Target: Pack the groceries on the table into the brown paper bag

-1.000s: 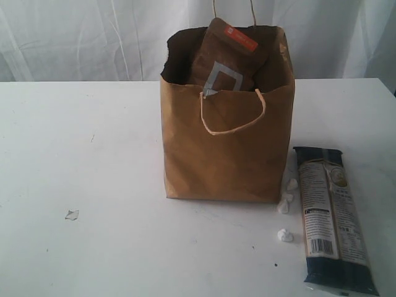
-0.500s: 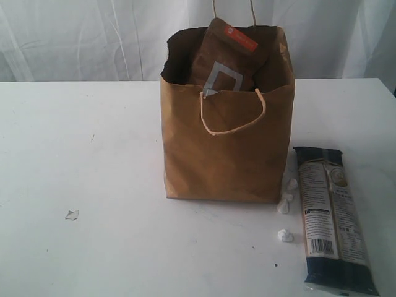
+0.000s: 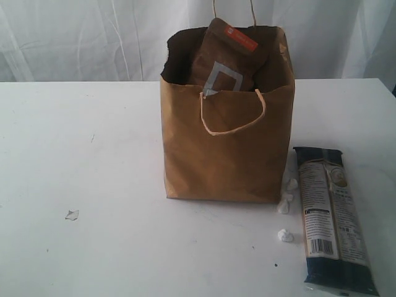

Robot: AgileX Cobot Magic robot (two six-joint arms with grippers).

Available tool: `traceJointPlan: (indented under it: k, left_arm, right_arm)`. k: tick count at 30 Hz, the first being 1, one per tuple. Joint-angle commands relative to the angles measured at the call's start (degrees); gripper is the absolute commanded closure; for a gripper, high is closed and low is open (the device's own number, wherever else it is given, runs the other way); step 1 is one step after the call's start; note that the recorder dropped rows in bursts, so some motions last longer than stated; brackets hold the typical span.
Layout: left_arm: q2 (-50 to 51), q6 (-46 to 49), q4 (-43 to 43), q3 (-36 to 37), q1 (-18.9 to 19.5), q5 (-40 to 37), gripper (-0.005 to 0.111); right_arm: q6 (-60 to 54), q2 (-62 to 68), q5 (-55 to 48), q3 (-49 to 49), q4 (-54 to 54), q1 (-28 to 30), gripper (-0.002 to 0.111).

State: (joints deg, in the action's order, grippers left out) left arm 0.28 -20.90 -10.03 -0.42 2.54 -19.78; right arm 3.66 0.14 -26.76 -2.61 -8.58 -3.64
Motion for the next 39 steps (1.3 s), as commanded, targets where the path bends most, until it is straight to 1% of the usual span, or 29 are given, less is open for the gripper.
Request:
traceJointPlan:
  k: [1, 5, 7, 10, 11, 13, 14, 15, 16, 17, 18, 19, 20, 21, 22, 26, 28, 30, 33, 35, 38, 39]
  left_arm:
    - [-0.28, 0.19, 0.07, 0.42, 0.15, -2.21, 0.107]
    - [-0.28, 0.19, 0.07, 0.42, 0.15, -2.21, 0.107]
    - [-0.28, 0.19, 0.07, 0.42, 0.15, -2.21, 0.107]
    - [-0.28, 0.19, 0.07, 0.42, 0.15, -2.21, 0.107]
    - [-0.28, 0.19, 0.07, 0.42, 0.15, -2.21, 0.107]
    - [-0.28, 0.19, 0.07, 0.42, 0.15, -2.21, 0.107]
    - [-0.28, 0.19, 0.07, 0.42, 0.15, -2.21, 0.107]
    - [-0.28, 0.19, 0.07, 0.42, 0.15, -2.21, 0.107]
    - [-0.28, 0.19, 0.07, 0.42, 0.15, -2.21, 0.107]
    - [-0.28, 0.19, 0.07, 0.42, 0.15, -2.21, 0.107]
    - [-0.28, 0.19, 0.07, 0.42, 0.15, -2.21, 0.107]
    - [-0.28, 0.19, 0.07, 0.42, 0.15, -2.21, 0.107]
    - [-0.28, 0.19, 0.07, 0.42, 0.15, -2.21, 0.107]
    - [-0.28, 0.19, 0.07, 0.42, 0.15, -2.21, 0.107]
    - [-0.28, 0.19, 0.07, 0.42, 0.15, -2.21, 0.107]
    - [-0.28, 0.19, 0.07, 0.42, 0.15, -2.21, 0.107]
    - [-0.28, 0.19, 0.07, 0.42, 0.15, -2.21, 0.107]
    - [-0.28, 0.19, 0.07, 0.42, 0.15, -2.21, 0.107]
    - [-0.28, 0.19, 0.07, 0.42, 0.15, -2.21, 0.107]
    - [-0.28, 0.19, 0.07, 0.42, 0.15, -2.21, 0.107]
    - [-0.28, 0.19, 0.07, 0.42, 0.15, -2.21, 0.107]
    - [-0.28, 0.19, 0.07, 0.42, 0.15, -2.21, 0.107]
  right_arm:
    - [0.19, -0.09, 0.19, 0.50, 0.49, 0.27, 0.108]
    - [0.19, -0.09, 0.31, 0.50, 0.60, 0.27, 0.108]
    - [-1.36, -0.09, 2.59, 0.77, 1.81, 0.27, 0.108]
    - [-7.88, -0.09, 8.92, 1.11, 12.03, 0.27, 0.108]
    - [-7.74, -0.09, 10.53, 1.11, 11.80, 0.27, 0.108]
    - [-7.42, -0.09, 21.72, 1.11, 11.80, 0.27, 0.108]
    - [-6.59, -0.09, 36.65, 1.11, 10.80, 0.27, 0.108]
    - [-4.78, -0.09, 43.30, 1.11, 10.68, 0.27, 0.108]
    - [-3.66, -0.09, 53.21, 1.11, 10.68, 0.27, 0.108]
    - [-5.54, 0.16, 60.73, 1.11, 9.00, 0.27, 0.108]
    - [-5.00, 0.84, 68.92, 0.04, -1.07, 0.27, 0.108]
    - [-2.41, 1.25, 71.28, -1.57, -5.62, 0.27, 0.108]
    - [-0.79, 3.06, 73.14, -6.32, -11.43, 0.27, 0.108]
    - [-0.79, 4.81, 73.35, -10.09, -13.45, 0.27, 0.108]
    - [-0.79, 9.75, 73.98, -18.47, -14.68, 0.27, 0.108]
    - [-1.23, 24.98, 76.14, -38.02, -10.23, 0.27, 0.108]
    - [-5.90, 33.31, 76.14, -46.37, -7.73, 0.27, 0.108]
    - [-12.00, 40.45, 75.27, -51.84, -7.61, 0.27, 0.108]
    - [-23.56, 50.84, 69.36, -56.74, -8.36, 0.27, 0.108]
    - [-33.59, 58.23, 61.91, -57.93, -10.29, 0.27, 0.108]
    - [-52.56, 70.00, 46.47, -57.99, -12.49, 0.27, 0.108]
    - [-57.22, 73.29, 42.27, -57.99, -13.19, 0.27, 0.108]
